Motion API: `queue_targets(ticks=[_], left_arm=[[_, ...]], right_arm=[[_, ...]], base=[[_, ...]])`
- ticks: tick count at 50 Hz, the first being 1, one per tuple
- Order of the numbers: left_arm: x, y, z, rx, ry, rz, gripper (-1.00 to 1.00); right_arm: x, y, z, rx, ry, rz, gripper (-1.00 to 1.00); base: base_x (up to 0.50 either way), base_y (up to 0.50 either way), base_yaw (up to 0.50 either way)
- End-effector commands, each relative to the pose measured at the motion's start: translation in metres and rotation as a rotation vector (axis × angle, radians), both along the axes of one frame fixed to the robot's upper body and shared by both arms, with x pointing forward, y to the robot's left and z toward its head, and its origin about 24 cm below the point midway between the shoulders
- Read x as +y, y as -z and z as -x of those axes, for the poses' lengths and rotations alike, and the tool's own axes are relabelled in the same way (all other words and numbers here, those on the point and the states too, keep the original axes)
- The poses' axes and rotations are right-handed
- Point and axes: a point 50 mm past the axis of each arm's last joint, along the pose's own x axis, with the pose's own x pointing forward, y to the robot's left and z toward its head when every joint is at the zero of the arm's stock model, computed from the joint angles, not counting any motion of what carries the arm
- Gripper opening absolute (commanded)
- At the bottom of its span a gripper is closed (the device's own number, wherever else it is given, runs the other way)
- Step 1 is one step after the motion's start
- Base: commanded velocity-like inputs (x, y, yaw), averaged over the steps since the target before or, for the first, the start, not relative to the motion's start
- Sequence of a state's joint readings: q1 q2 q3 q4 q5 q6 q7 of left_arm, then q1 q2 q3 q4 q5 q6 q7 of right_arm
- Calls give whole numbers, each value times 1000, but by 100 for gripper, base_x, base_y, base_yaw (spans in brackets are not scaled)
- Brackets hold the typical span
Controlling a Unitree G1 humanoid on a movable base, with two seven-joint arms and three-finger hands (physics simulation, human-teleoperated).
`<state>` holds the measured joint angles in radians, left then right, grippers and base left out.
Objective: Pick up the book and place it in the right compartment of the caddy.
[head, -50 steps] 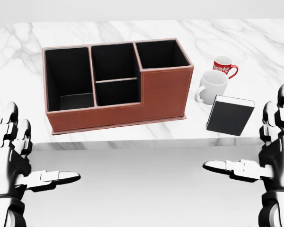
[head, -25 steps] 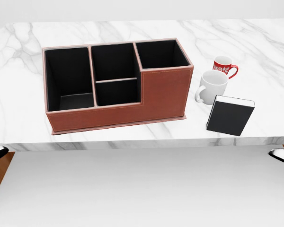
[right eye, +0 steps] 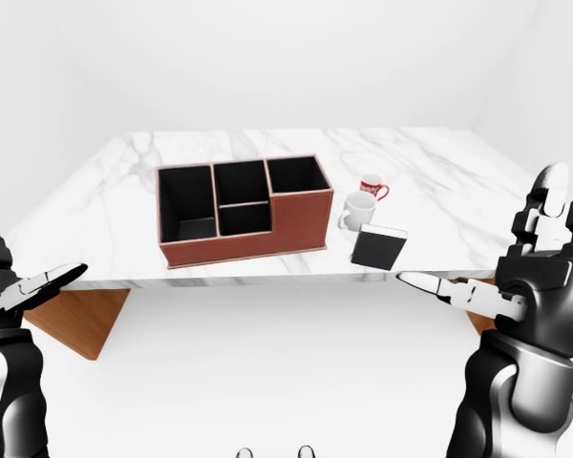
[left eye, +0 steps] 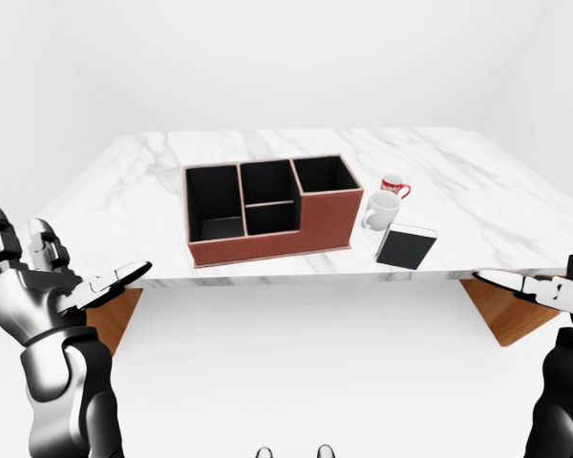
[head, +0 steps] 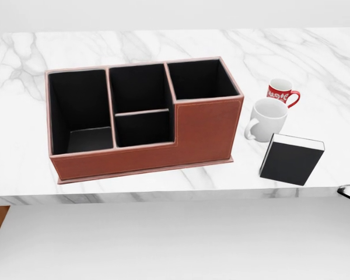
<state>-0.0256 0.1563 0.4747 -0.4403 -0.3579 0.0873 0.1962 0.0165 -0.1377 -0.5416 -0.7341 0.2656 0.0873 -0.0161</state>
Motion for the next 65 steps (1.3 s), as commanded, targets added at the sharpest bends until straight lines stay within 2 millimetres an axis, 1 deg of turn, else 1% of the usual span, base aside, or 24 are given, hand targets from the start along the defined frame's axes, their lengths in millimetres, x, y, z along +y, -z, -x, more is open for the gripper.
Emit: queue_targets(ticks=[1,5,21,36,65], left_arm=[[1,-2,1,-14,-1,9,100],[0,-5,3,-27,1,5,100],[1,0,1,-8,4,10,100],[0,-4,4,-23,-1,3,100],[0,-4,3,-20,-1,1,100]], right_arm=[[-1,-2,2,-5,2,8,100],[-2,-2,3,-8,2,9,100],[-1,-2,3,-6,1,14,100],[-1,-2,3,-2,-1,18,100],[2,-3,3,-10,-19,27,100]], base=[[23,0,0],[22,0,0],[22,0,0],[22,0,0],[22,0,0]])
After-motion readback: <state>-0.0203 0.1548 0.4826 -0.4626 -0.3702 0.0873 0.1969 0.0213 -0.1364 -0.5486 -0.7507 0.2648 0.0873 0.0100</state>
